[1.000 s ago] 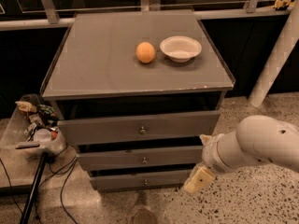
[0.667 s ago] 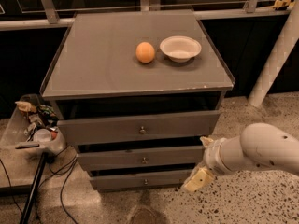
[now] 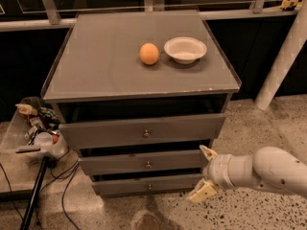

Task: Open middle drawer

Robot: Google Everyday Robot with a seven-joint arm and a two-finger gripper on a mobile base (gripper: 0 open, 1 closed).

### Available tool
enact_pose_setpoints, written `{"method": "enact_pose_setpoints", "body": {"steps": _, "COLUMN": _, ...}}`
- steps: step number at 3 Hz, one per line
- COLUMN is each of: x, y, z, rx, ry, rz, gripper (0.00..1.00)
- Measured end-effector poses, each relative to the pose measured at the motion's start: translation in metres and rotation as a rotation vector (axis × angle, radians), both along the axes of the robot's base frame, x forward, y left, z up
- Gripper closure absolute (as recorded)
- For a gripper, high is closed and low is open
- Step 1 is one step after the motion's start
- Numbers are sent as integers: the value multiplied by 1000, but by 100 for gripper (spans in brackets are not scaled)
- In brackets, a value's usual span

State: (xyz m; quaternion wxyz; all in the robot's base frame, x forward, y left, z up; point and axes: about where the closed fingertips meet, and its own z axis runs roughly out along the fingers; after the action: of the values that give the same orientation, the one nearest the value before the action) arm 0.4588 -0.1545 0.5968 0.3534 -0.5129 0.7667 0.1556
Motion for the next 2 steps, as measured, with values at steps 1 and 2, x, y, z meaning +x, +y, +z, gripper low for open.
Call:
{"method": "enact_pose_setpoints", "body": {"steps": 1, "x": -4, "y": 3, "z": -17, "rx": -41, "ry": -68, "rz": 67, "gripper": 0}}
{"method": "enact_pose_setpoints", "body": {"steps": 2, "x": 6, "y": 8, "z": -35, "rx": -124, "ry": -115, "rz": 77, "gripper": 0}}
